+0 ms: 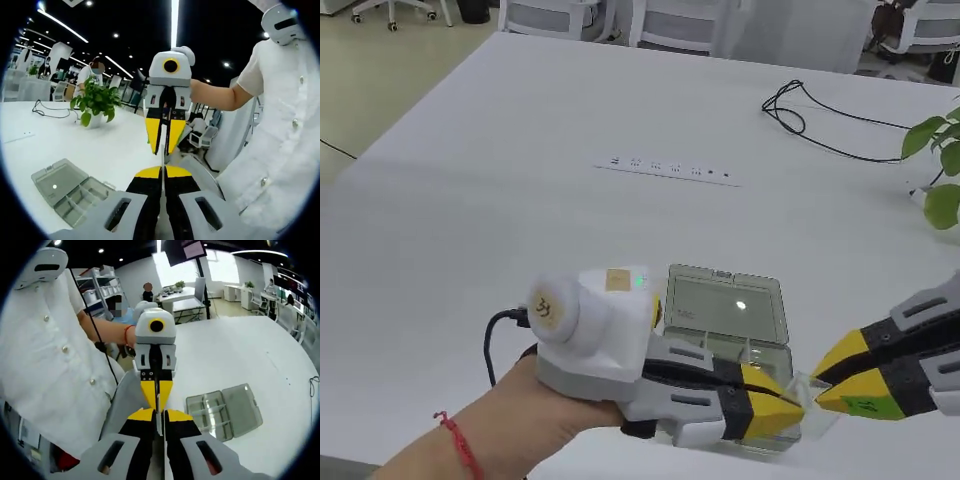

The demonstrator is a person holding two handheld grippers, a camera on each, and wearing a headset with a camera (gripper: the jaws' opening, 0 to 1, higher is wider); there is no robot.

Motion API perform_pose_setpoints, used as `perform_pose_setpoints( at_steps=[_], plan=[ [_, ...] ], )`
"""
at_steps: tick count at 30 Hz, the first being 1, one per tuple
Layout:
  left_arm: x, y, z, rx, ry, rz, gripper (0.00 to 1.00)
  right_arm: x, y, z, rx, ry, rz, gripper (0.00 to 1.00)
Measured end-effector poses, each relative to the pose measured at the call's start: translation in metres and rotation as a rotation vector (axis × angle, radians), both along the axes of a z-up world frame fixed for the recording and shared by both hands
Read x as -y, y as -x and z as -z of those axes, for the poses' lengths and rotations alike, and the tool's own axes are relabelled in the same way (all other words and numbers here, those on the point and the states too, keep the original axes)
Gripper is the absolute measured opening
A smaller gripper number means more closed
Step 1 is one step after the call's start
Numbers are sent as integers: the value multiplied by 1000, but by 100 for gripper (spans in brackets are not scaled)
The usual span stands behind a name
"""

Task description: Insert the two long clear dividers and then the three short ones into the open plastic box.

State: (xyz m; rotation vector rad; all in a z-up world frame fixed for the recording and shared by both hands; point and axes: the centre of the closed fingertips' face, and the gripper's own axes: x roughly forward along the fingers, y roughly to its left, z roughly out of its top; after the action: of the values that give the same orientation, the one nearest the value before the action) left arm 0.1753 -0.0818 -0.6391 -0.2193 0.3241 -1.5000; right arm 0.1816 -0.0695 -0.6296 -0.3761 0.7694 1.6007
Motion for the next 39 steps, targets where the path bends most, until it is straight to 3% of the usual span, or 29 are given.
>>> perform_pose_setpoints(
  at_steps=[10,22,32,39],
  plan=[
    [-3,3,1,5,7,12,0,-4,12,2,-46,-14,-35,3],
    [-4,5,4,21,-12,16,0,-5,15,4,-31,-18,-49,3],
    [-10,-1,7,18,-31,-18,0,1,8,4,-16,-14,-21,3],
    [-22,-9,12,9,-53,-56,2,8,-6,5,2,-3,22,3]
  ],
)
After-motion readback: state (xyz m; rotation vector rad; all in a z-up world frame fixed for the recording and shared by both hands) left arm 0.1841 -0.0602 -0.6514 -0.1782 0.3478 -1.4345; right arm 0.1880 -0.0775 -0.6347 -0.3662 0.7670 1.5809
